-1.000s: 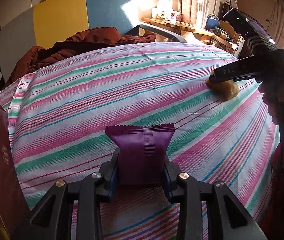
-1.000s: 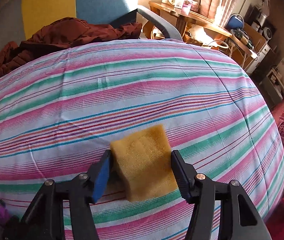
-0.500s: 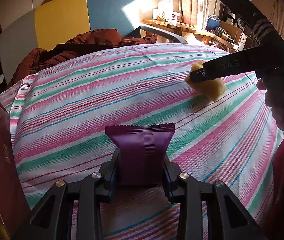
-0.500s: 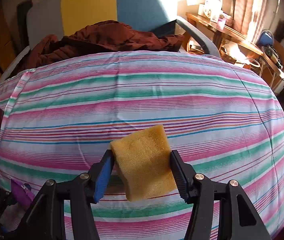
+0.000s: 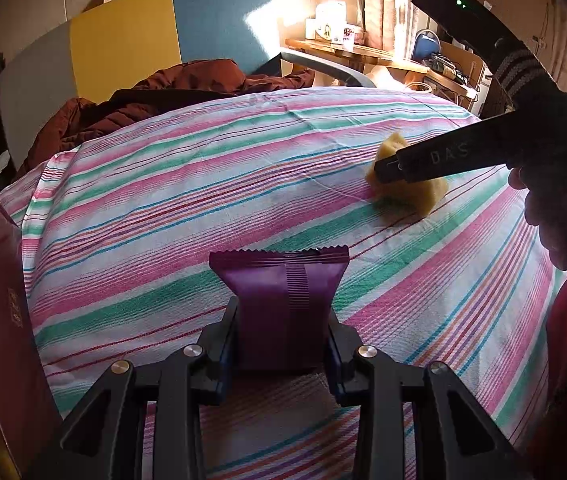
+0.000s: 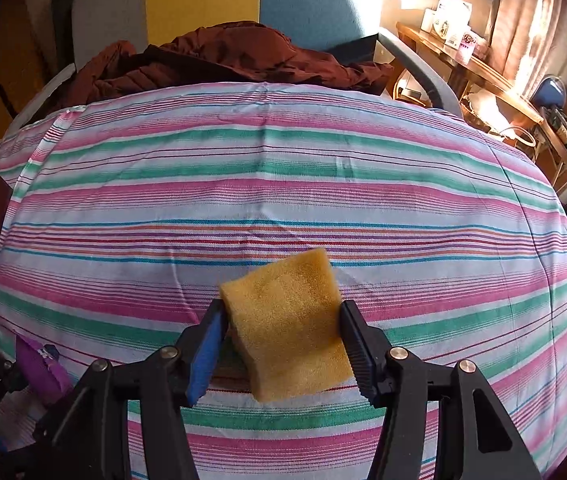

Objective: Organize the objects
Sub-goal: 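Carry the purple bag and yellow sponge toward the gold tray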

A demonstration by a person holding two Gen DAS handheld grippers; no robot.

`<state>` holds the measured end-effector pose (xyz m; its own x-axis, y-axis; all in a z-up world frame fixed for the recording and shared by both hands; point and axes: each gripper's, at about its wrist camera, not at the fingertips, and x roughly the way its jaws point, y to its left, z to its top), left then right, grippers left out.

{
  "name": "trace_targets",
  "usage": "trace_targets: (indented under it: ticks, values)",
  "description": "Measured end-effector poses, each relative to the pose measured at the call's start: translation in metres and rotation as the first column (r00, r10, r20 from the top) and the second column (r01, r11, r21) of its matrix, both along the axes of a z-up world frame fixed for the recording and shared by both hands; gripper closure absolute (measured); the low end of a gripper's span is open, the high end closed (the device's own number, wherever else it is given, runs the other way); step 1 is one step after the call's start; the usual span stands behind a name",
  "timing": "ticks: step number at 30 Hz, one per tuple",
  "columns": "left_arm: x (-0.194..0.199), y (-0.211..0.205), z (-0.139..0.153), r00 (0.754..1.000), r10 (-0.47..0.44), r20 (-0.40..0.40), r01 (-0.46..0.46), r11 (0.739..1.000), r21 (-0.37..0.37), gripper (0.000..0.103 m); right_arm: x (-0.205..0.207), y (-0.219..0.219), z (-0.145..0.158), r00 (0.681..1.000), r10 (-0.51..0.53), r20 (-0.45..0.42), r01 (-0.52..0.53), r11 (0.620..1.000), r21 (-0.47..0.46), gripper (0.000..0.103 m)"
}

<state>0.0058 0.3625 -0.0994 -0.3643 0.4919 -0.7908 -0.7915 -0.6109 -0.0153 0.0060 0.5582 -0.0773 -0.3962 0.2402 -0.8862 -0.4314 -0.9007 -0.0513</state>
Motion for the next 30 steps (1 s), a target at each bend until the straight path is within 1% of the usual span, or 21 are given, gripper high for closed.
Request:
trace_targets:
  ticks: [6, 8, 9, 10, 12, 14, 17, 19, 22, 24, 27, 28, 30]
  values:
    - [0.001, 0.0, 0.002, 1.0, -0.004, -0.006, 0.004, 1.0, -0.012, 0.068, 0.0, -0.001, 0.0, 1.0, 0.005, -0.002, -0.005, 1.0, -0.006, 0.045]
    - [0.002, -0.001, 0.003, 1.0, -0.006, -0.011, 0.006, 1.0, -0.022, 0.068, 0.001, -0.001, 0.0, 1.0, 0.014, -0.015, -0.015, 0.999, -0.033, 0.045]
    - [0.003, -0.003, 0.004, 1.0, -0.002, -0.008, 0.002, 1.0, -0.029, 0.068, 0.001, -0.002, 0.0, 0.999, 0.03, -0.023, -0.031, 0.997, -0.064, 0.045]
    - [0.004, -0.005, 0.006, 1.0, 0.003, -0.005, -0.003, 0.999, -0.04, 0.068, 0.0, -0.003, 0.0, 0.998, 0.049, -0.028, -0.051, 0.995, -0.084, 0.043]
    - [0.01, -0.01, 0.009, 1.0, -0.004, 0.007, 0.004, 0.999, -0.043, 0.069, 0.001, -0.004, -0.001, 0.998, 0.056, -0.029, -0.058, 0.994, -0.092, 0.043]
    - [0.016, -0.017, 0.014, 1.0, -0.015, 0.002, 0.015, 0.999, -0.045, 0.069, 0.004, -0.001, 0.002, 0.998, 0.042, -0.049, -0.047, 0.993, -0.105, 0.044]
    - [0.025, -0.03, 0.026, 1.0, -0.031, -0.001, 0.031, 0.999, -0.026, 0.069, 0.005, -0.004, 0.008, 0.997, 0.038, -0.069, -0.043, 0.997, -0.071, 0.046]
    - [0.029, -0.04, 0.036, 0.999, -0.035, -0.003, 0.035, 0.999, -0.009, 0.069, 0.005, -0.01, 0.009, 0.997, 0.042, -0.058, -0.043, 0.999, -0.019, 0.047]
    - [0.033, -0.053, 0.049, 1.0, -0.03, 0.001, 0.03, 0.999, 0.022, 0.069, 0.004, -0.014, 0.005, 0.998, 0.045, -0.032, -0.045, 0.999, 0.005, 0.049]
    - [0.035, -0.062, 0.058, 0.999, -0.031, -0.01, 0.032, 0.999, 0.038, 0.068, 0.005, -0.014, 0.008, 0.998, 0.04, -0.043, -0.04, 0.999, -0.012, 0.049]
    - [0.036, -0.074, 0.067, 1.0, -0.028, -0.013, 0.028, 0.998, 0.058, 0.068, 0.006, -0.018, 0.012, 0.997, 0.045, -0.066, -0.051, 0.994, -0.101, 0.049]
    - [0.035, -0.078, 0.068, 1.0, -0.023, -0.01, 0.024, 0.998, 0.063, 0.068, 0.005, -0.024, 0.012, 0.996, 0.061, -0.058, -0.067, 0.992, -0.108, 0.049]
    - [0.034, -0.085, 0.07, 1.0, -0.014, -0.006, 0.015, 0.998, 0.069, 0.068, 0.001, -0.043, 0.009, 0.994, 0.104, -0.024, -0.106, 0.99, -0.094, 0.049]
